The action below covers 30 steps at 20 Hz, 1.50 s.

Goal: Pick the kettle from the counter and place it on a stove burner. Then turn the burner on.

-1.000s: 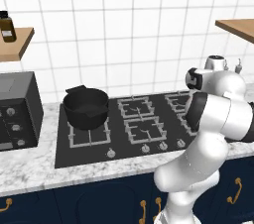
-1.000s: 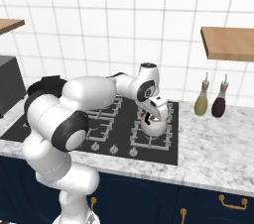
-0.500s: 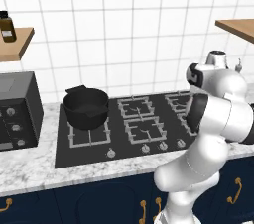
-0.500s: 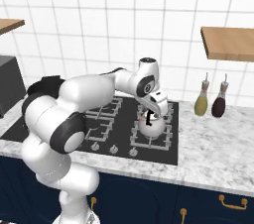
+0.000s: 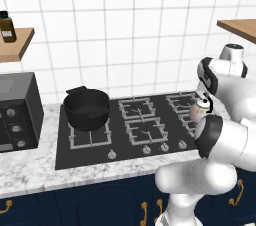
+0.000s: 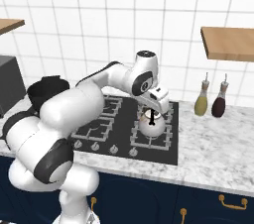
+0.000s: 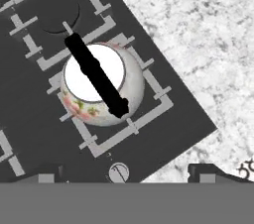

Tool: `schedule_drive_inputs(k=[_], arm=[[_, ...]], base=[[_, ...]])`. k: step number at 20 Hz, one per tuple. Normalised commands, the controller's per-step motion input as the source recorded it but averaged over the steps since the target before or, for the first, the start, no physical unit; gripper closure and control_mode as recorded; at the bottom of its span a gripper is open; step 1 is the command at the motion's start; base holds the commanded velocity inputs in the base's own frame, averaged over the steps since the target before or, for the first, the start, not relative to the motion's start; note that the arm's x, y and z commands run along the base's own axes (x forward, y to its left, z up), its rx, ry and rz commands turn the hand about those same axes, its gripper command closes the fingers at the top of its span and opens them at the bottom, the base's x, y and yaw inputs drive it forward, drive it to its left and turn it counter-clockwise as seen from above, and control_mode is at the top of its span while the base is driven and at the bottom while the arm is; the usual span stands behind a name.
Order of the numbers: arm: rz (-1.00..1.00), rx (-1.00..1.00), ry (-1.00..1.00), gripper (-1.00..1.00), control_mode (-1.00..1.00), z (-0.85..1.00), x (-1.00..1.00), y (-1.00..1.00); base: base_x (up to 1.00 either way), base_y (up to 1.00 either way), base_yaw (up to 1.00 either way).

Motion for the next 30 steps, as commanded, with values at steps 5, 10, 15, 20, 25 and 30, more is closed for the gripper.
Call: schedule_drive_inputs(k=[5,10,15,20,25,30], arm=[[0.42,-0.06,0.0,-1.0,-1.0,-0.27,-1.0,0.43],[0.35,-0.01,0.06,-1.0,-1.0,-0.62,-0.7,0.53],[0.15,0.01,0.03,-1.0,-1.0,-0.7,0.27,0.21],[0.04,-0.01,-0.02,-1.0,-1.0,-0.44,0.42,-0.07],[0.03,0.0,0.0,-1.0,-1.0,-0.51,0.36,-0.34],[0.0,0.01,-0.01,-1.0,-1.0,-0.06,0.1,-0.05]], base=[[0.0,0.0,0.0],[0.0,0.0,0.0],[0.0,0.0,0.0],[0.0,0.0,0.0],[0.0,0.0,0.0],[0.0,0.0,0.0]])
